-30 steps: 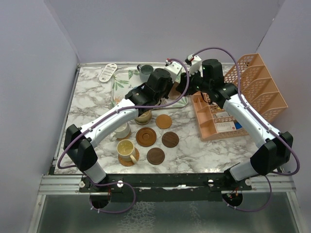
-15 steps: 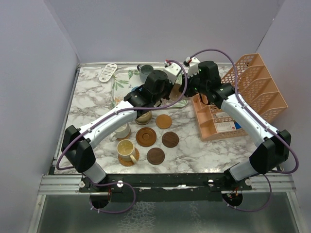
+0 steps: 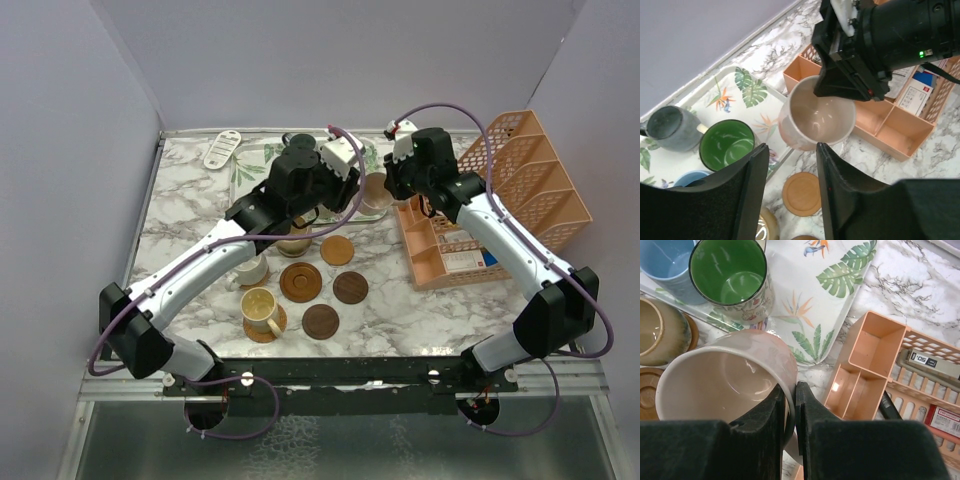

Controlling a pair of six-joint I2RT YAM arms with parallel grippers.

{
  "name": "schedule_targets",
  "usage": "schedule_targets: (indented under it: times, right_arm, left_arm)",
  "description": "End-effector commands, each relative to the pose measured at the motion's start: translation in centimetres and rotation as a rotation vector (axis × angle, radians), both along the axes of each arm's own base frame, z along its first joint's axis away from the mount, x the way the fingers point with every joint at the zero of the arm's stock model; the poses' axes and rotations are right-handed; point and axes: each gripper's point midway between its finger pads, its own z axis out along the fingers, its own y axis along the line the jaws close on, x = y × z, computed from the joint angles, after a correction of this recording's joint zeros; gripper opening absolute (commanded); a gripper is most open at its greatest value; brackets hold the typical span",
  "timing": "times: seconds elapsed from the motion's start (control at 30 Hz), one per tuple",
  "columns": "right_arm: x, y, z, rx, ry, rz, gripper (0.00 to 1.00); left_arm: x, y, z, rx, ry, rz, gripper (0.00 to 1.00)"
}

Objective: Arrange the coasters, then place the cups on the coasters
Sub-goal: Place the cup on the coaster.

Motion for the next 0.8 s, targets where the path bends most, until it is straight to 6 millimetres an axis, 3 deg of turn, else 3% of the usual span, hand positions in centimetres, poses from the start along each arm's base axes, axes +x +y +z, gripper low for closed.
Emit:
schedule_targets:
  times: [0.0, 0.23, 0.47, 0.6, 0.77]
  right_arm:
    - [-0.4, 0.1, 3.2, 0.013, -0.108, 0.05, 0.01]
    - [-4.6, 3.0, 1.4, 0.003, -0.052, 0.23, 0.01]
    - [-10.7, 6.9, -2.9, -0.017, 0.065, 0.413, 0.01]
    - [-14.3, 9.1, -5.1, -0.034, 0.111, 0.512, 0.02]
    - [-16.5, 11.0, -6.4, 0.001, 0.181, 0.528, 0.02]
  left_arm:
    - [-0.5, 2.6, 0.2, 0.029, -0.039, -0.041, 0.5]
    - [2.0, 10.6, -0.3, 0.149, -0.097, 0.111, 0.67]
    - [5.9, 17.9, 0.8, 0.125, -0.107, 0.381, 0.78]
    - [7.7, 21.4, 1.3, 0.126, -0.124, 0.502, 0.8]
    - [9.2, 24.3, 0.5, 0.133, -0.12, 0.586, 0.81]
